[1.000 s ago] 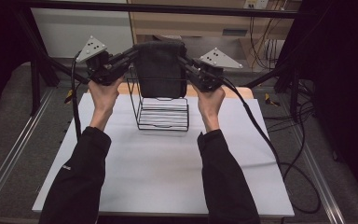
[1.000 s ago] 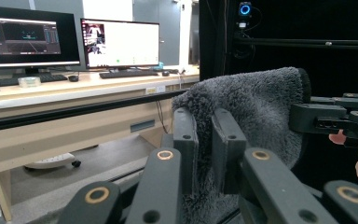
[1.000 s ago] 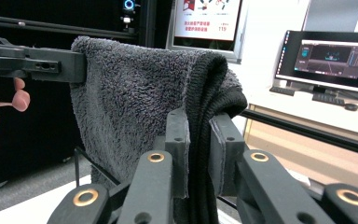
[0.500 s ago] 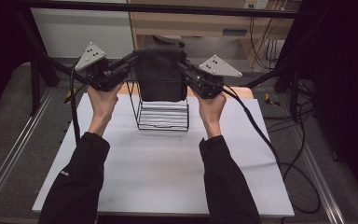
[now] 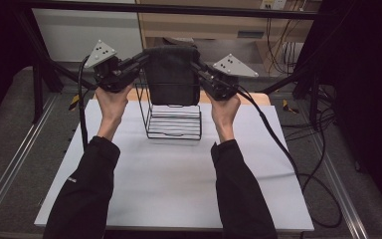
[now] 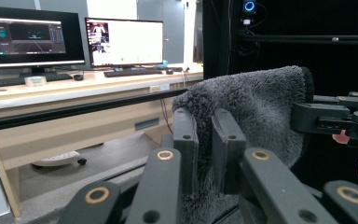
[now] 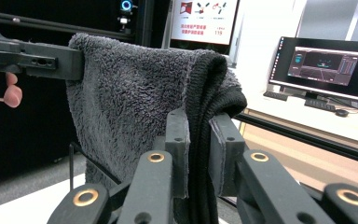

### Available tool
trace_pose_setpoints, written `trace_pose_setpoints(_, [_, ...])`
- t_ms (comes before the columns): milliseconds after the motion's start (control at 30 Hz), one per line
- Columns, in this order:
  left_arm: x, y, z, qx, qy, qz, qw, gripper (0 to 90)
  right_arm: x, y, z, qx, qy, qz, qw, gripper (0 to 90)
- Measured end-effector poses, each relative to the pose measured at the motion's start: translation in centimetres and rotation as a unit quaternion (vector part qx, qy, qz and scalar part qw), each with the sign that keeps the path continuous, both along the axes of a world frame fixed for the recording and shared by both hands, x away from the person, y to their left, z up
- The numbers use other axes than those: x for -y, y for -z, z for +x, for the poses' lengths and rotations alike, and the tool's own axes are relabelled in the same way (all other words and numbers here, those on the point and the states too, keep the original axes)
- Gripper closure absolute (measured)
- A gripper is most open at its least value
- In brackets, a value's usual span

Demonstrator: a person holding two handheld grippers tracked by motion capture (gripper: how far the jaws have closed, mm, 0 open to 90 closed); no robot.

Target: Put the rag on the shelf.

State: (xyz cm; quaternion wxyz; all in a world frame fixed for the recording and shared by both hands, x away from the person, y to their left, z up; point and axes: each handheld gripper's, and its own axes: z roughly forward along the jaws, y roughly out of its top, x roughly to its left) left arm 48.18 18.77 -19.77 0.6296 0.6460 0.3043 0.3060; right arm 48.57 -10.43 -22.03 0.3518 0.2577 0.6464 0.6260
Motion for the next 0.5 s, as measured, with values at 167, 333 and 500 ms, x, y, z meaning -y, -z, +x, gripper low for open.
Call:
trace_pose_setpoints(167, [0.0,-0.5,-0.3,0.007,0.01,-0.002,0.9999,81.2,0.1,-0.6,-0.1,0.008,-0.002,-0.007,0.9999,79.6])
trace_pose_setpoints(333, [-0.3,0.1,-1.1,0.011,0.013,-0.003,0.9999,81.1,0.0,-0.3,-1.1,0.023,-0.006,-0.018,0.9995,79.4])
trace_pose_setpoints(500, [-0.5,0.8,-2.4,0.021,0.024,-0.002,0.9995,81.1,0.1,0.4,-2.2,0.034,-0.012,-0.026,0.999,79.1])
